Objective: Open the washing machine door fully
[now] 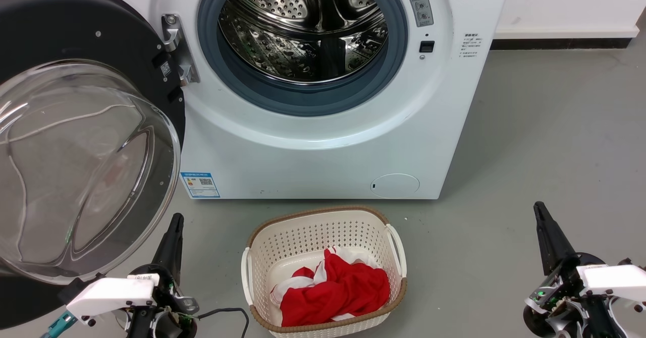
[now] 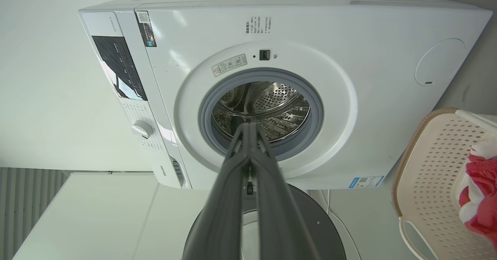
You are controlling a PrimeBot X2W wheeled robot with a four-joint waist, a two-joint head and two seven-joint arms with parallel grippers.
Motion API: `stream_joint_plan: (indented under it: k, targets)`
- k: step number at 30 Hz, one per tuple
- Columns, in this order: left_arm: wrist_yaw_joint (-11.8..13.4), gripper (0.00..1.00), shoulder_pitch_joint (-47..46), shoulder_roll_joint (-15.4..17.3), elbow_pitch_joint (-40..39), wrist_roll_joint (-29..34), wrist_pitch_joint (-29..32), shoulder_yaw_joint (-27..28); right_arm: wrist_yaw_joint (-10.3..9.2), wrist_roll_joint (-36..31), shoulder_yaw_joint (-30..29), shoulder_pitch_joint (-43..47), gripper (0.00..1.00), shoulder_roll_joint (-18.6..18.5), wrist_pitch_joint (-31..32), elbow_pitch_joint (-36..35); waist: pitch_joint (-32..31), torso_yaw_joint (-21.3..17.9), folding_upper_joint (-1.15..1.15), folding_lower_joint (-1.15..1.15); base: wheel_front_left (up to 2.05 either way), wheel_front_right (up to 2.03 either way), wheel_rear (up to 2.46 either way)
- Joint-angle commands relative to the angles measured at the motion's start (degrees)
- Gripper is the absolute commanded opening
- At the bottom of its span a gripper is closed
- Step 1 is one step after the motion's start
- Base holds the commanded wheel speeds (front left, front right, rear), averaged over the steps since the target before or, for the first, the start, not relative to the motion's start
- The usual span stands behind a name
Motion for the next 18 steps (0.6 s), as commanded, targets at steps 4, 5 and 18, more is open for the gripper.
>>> stream_joint_plan:
  k: [4, 5, 18]
  targets:
    - [-0.3, 0.00, -0.4, -0.1, 0.1, 0.0, 0.2, 0.2, -0.02, 0.0, -0.2, -0.7, 0.00, 0.3, 0.2, 0.1, 0.0, 0.0, 0.00, 0.00, 0.00, 0.00, 0.00]
    - [-0.3, 0.00, -0.4, -0.1, 0.1, 0.0, 0.2, 0.2, -0.02, 0.0, -0.2, -0.7, 0.00, 0.3, 0.2, 0.1, 0.0, 0.0, 0.00, 0.00, 0.00, 0.00, 0.00]
    - [-0.3, 0.00, -0.4, -0.1, 0.1, -0.1, 0.2, 0.2, -0.02, -0.3, -0.5, -0.7, 0.00, 0.5, 0.6, 0.1, 0.0, 0.0, 0.00, 0.00, 0.00, 0.00, 0.00]
